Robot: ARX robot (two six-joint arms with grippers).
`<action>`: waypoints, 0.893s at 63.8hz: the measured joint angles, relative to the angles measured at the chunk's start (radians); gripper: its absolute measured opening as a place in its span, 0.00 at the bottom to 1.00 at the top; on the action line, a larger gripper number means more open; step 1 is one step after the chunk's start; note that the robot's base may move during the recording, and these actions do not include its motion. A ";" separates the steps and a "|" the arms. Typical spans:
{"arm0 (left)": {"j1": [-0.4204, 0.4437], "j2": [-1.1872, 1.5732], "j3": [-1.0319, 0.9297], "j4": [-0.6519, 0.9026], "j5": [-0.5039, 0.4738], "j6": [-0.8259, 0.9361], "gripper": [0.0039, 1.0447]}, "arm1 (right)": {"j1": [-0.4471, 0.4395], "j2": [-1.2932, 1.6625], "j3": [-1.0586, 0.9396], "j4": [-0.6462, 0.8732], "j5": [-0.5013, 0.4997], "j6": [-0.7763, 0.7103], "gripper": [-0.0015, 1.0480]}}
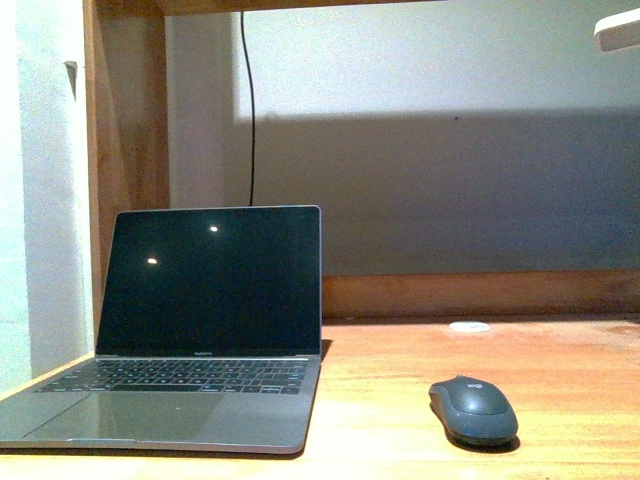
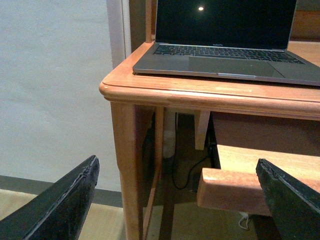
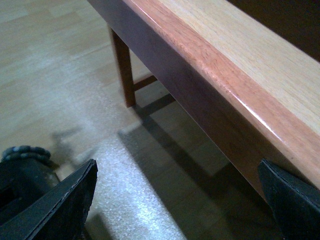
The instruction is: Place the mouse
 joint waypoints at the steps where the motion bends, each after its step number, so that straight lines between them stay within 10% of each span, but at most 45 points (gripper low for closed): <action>1: 0.000 0.000 0.000 0.000 0.000 0.000 0.93 | 0.005 0.010 0.003 0.013 0.011 0.012 0.93; 25: 0.000 0.000 0.000 0.000 0.000 0.000 0.93 | 0.117 0.296 0.190 0.201 0.336 0.221 0.93; 57: 0.000 0.000 0.000 0.000 0.000 0.000 0.93 | 0.114 0.182 0.231 0.064 0.296 0.302 0.93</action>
